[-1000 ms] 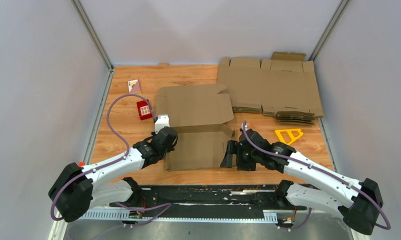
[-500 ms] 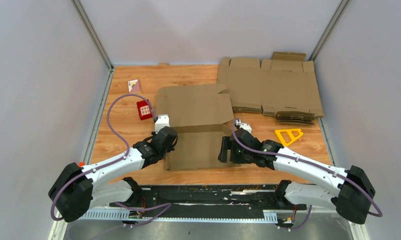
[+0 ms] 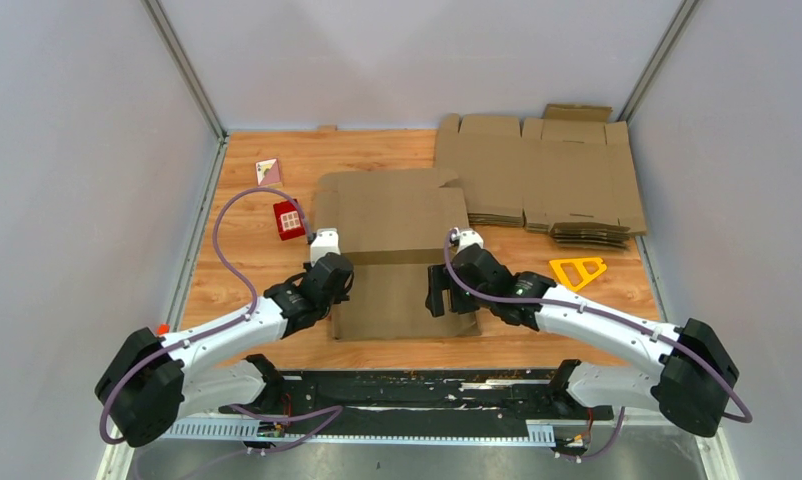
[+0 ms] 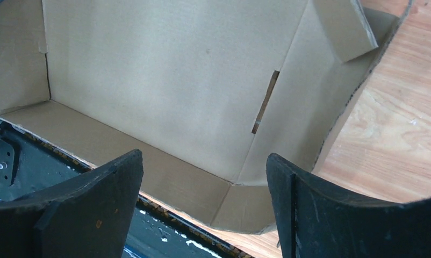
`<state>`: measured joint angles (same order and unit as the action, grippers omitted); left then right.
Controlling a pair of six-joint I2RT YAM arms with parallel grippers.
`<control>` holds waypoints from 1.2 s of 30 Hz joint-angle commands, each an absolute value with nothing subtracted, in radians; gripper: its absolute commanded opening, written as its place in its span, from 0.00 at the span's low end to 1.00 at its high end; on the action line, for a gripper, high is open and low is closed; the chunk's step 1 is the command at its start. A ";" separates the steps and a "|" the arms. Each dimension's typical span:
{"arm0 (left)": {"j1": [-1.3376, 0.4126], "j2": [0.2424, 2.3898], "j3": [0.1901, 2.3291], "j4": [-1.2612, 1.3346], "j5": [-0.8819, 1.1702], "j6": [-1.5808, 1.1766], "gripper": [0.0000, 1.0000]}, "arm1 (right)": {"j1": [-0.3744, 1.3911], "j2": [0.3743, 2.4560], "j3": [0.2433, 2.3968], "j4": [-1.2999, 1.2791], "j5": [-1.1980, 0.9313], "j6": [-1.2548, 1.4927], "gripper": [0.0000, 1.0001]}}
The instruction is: Fold the paper box
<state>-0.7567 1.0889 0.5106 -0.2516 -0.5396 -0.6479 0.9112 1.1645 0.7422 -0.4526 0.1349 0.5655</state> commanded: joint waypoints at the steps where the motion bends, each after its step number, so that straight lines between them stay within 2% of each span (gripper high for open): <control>1: -0.752 1.058 0.499 -0.192 -0.557 -0.625 0.00 | 0.902 1.191 0.773 -0.378 0.076 0.509 0.85; 8: -0.752 1.072 0.509 -0.228 -0.606 -0.652 0.00 | 0.902 1.124 0.832 -0.570 0.086 0.591 0.88; 12: -0.752 1.114 0.536 -0.278 -0.639 -0.678 0.00 | 0.907 1.073 0.845 -0.658 -0.097 0.653 0.88; 16: -0.752 1.135 0.548 -0.291 -0.634 -0.688 0.00 | 0.931 1.014 0.807 -0.707 -0.139 0.735 0.88; 22: -0.752 1.121 0.548 -0.293 -0.629 -0.687 0.00 | 0.943 0.965 0.710 -0.680 -0.077 0.791 0.88; 36: -0.752 1.108 0.541 -0.274 -0.604 -0.670 0.00 | 0.941 1.060 0.633 -0.430 0.109 0.867 0.87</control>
